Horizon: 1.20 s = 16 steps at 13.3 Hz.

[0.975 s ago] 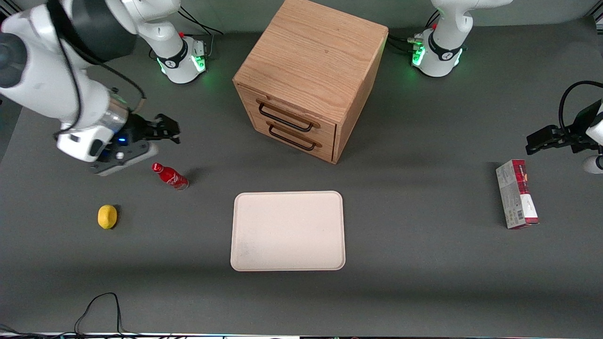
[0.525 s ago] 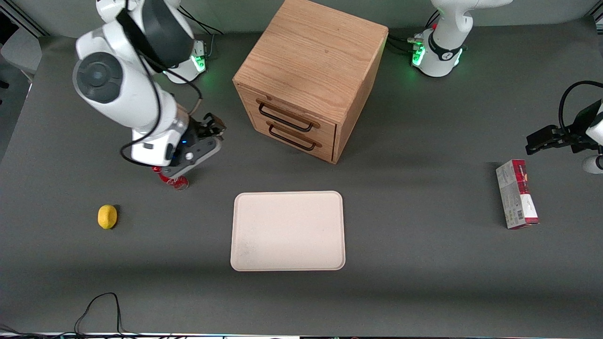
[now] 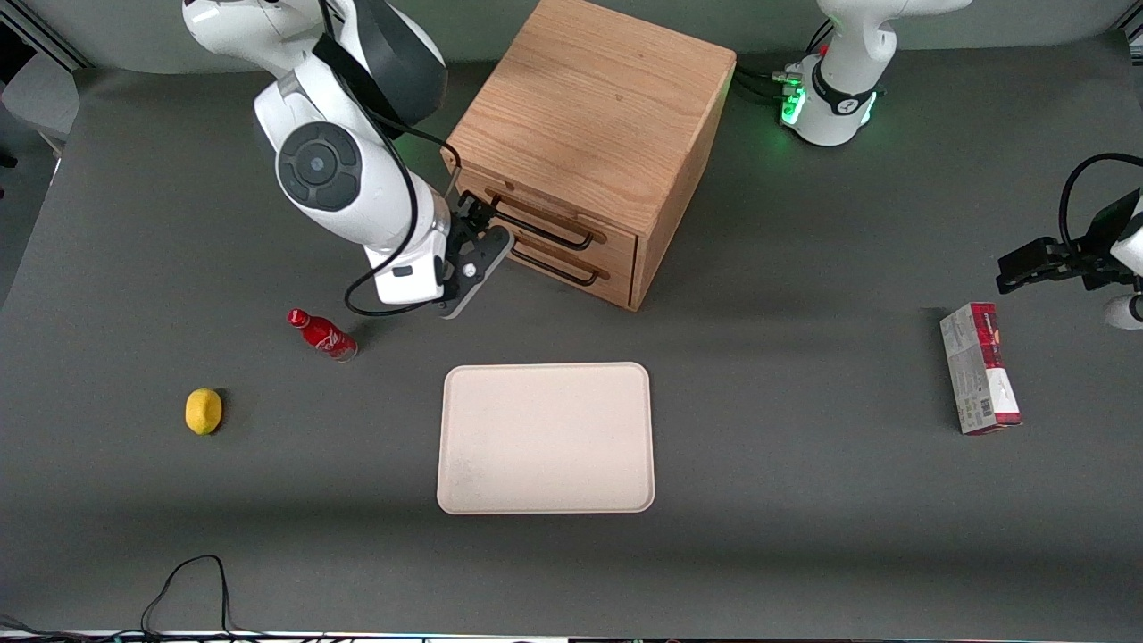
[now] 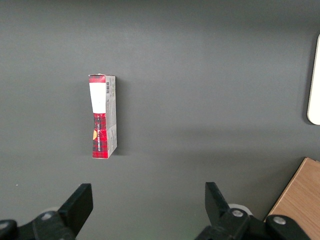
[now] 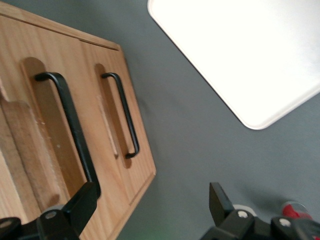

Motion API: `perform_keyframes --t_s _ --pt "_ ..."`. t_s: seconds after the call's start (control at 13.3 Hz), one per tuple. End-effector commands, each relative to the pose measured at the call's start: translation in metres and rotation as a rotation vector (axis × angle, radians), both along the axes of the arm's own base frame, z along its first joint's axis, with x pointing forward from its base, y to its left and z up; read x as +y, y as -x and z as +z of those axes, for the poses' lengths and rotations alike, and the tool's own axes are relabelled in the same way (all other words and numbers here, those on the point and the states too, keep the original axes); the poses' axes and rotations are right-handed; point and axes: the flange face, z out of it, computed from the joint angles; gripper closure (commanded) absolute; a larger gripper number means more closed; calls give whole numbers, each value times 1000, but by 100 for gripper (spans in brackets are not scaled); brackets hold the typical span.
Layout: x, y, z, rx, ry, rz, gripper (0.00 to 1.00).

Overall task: Open upper drawer
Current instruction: 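Move the right gripper toward the upper drawer's black handle, then hook the right gripper onto the upper drawer's black handle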

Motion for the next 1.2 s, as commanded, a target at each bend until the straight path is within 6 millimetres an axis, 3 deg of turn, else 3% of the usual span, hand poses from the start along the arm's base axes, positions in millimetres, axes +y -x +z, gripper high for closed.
perform_keyframes --t_s 0.0,0.45,0.75,1.12 --pt "29 -1 -5 24 -54 59 0" --pt "63 10 -33 65 -61 111 0" --pt "79 20 -39 55 -63 131 0" --pt "79 20 -49 65 -54 138 0"
